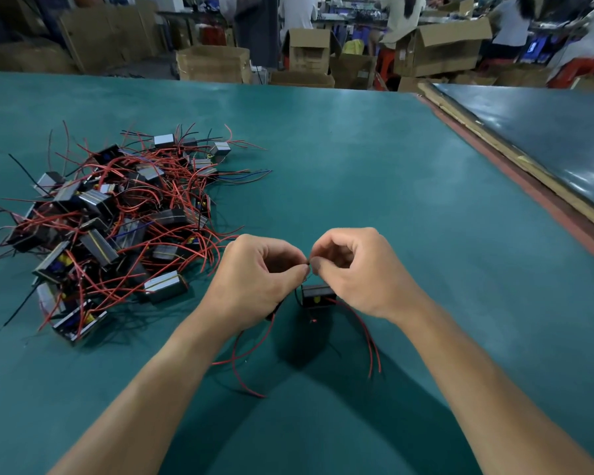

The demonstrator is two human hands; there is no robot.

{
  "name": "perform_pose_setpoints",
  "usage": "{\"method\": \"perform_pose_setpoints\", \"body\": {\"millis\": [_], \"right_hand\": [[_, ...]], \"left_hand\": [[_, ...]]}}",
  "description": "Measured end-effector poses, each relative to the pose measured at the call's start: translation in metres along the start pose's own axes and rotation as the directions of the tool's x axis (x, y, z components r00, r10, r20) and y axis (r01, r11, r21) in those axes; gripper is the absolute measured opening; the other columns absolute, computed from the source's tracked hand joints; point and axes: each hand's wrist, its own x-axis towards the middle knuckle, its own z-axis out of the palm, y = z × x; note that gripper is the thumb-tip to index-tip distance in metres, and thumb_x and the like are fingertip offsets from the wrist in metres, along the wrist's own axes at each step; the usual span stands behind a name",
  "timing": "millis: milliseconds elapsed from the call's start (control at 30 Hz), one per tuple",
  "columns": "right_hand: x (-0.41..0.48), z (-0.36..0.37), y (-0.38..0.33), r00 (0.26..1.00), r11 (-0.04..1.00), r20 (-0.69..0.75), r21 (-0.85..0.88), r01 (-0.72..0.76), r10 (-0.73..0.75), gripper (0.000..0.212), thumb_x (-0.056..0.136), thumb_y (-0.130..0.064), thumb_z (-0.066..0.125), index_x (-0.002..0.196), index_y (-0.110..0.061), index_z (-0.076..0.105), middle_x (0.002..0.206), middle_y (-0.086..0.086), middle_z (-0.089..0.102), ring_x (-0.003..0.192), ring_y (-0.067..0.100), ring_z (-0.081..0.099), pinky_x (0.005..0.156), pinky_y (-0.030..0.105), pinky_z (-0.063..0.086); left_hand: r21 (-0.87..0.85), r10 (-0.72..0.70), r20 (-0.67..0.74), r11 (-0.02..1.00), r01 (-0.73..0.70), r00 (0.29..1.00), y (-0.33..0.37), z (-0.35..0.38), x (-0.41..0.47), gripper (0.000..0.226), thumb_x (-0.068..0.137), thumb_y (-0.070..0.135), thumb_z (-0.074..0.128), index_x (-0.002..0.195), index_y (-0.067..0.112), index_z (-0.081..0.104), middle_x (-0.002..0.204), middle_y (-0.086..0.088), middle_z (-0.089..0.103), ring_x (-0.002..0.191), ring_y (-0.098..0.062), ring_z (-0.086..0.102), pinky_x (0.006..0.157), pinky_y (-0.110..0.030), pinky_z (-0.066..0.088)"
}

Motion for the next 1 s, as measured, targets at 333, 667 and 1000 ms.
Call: {"method": "perform_pose_setpoints", "body": {"millis": [333,667,1000], "right_hand": [[0.0,-0.007,-0.002,0.993,0.95,0.108,0.3,-0.085,0.055,0.028,0.074,0.001,0.067,0.076,-0.025,0.076,0.076,0.0,0.077,0.066,0.009,0.07,0.067,0.025,0.058],[0.001,-0.012,-0.002,0.997,0.971,0.082,0.236,-0.027,0.008,0.022,0.084,-0.008,0.076,0.078,-0.028,0.081,0.073,-0.003,0.076,0.066,0.008,0.068,0.066,0.029,0.058],[0.002,-0.008,0.002,0.999,0.957,-0.039,0.288,-0.024,0.037,0.014,0.084,-0.002,0.075,0.084,-0.016,0.072,0.069,0.006,0.073,0.054,0.022,0.065,0.057,0.033,0.059]], "left_hand": [[-0.057,-0.028,-0.007,0.998,0.027,1.0,0.002,-0.002,0.0,0.015,0.084,0.003,0.07,0.072,0.012,0.075,0.058,-0.014,0.064,0.048,-0.013,0.044,0.047,-0.025,0.037],[-0.12,-0.035,0.044,0.992,0.04,0.998,0.004,-0.003,-0.001,0.016,0.084,0.004,0.072,0.069,0.011,0.075,0.067,-0.02,0.068,0.055,-0.015,0.049,0.053,-0.029,0.039],[-0.162,-0.014,0.062,0.987,0.024,0.998,0.004,-0.001,-0.001,0.011,0.084,0.002,0.071,0.074,0.006,0.073,0.061,-0.021,0.063,0.056,-0.016,0.046,0.055,-0.032,0.038]]}}
